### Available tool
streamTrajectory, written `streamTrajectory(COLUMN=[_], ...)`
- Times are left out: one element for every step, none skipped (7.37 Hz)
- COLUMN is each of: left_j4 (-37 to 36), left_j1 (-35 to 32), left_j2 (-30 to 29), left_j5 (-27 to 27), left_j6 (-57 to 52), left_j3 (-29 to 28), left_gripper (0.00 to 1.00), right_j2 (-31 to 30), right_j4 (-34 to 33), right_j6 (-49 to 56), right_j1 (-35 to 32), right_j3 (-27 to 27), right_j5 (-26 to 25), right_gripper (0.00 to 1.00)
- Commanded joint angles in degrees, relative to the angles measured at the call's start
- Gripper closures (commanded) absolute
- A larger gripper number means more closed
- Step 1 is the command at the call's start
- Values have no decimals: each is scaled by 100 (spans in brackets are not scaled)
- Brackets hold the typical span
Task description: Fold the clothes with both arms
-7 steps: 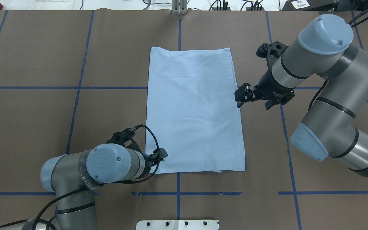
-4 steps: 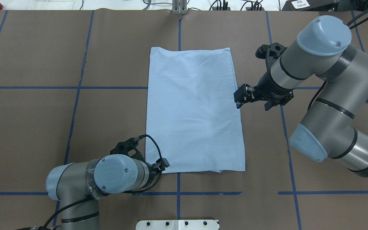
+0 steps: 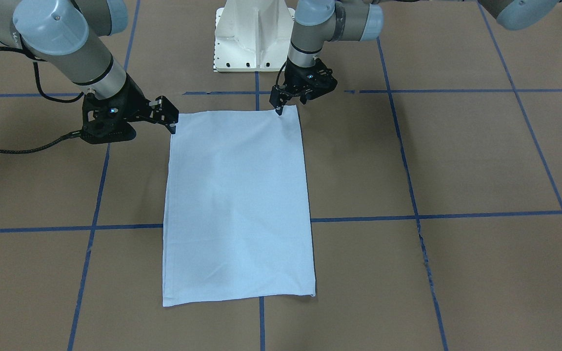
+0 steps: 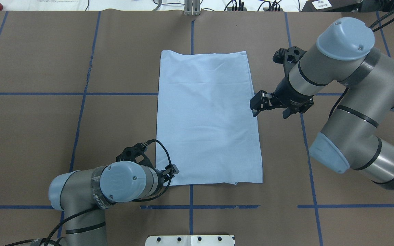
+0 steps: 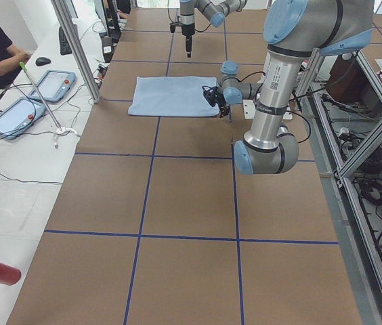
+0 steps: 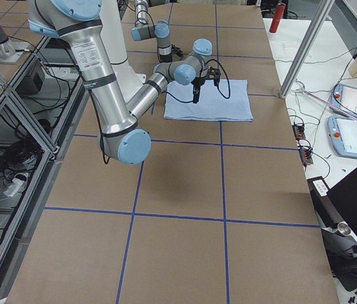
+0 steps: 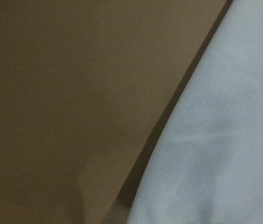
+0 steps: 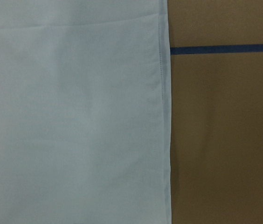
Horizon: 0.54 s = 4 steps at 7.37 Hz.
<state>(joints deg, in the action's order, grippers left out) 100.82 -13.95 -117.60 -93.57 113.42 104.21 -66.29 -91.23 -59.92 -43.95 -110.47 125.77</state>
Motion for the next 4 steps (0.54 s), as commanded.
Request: streamTrajectory(left_j4=[-1, -1, -1, -1], left_j1=[-11, -11, -11, -11], left_j2=[0, 0, -8, -8], left_j5=[-3, -3, -3, -3], left_j6=[23, 31, 40, 49], left_j3=[-6, -6, 2, 3], left_gripper=[32, 39, 45, 55], right_j2=[-7, -7, -7, -16], right_j4=[0, 0, 0, -9], right_j6=[-2, -2, -2, -2], right_j1=[17, 26, 26, 26], right_j3=[8, 16, 16, 16], right_j5=[-9, -9, -9, -9], right_gripper=[0, 0, 0, 0])
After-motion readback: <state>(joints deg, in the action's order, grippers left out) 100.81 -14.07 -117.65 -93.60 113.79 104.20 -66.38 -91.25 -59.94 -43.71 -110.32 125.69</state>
